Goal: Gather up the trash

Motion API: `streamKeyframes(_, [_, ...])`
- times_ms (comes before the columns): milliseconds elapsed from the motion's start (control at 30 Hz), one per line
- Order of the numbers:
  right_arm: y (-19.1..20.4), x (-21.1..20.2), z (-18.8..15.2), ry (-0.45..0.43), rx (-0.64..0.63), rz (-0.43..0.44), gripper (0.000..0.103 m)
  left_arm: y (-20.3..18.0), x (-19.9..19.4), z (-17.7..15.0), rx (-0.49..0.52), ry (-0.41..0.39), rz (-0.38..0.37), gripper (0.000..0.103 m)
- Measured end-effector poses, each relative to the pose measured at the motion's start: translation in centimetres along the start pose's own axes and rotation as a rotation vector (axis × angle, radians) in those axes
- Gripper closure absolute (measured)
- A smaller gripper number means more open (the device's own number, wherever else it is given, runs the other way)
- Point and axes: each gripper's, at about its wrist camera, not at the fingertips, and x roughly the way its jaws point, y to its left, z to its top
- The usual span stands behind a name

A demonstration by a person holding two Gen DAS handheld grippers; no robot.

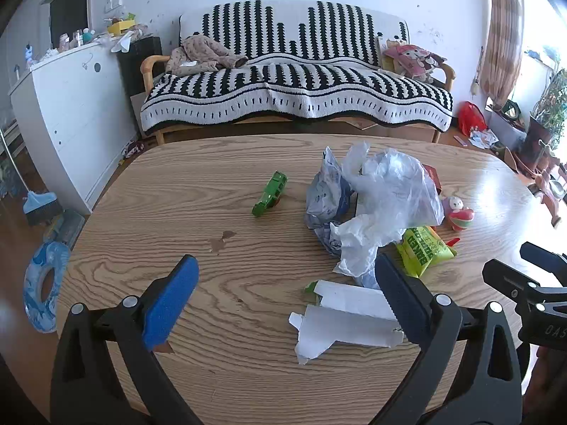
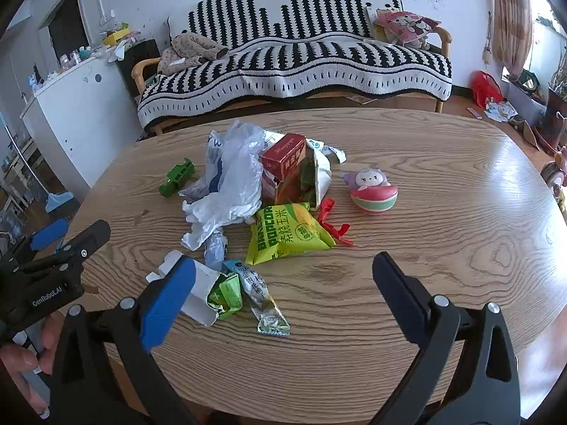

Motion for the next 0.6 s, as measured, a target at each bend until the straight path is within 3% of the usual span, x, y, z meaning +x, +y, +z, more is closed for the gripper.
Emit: streamKeyframes(600, [-0.09, -0.02, -0.05, 0.001, 0.004, 0.004, 0.006, -0.28, 0.43, -0.36, 0.007, 0.000, 0.004, 0.006])
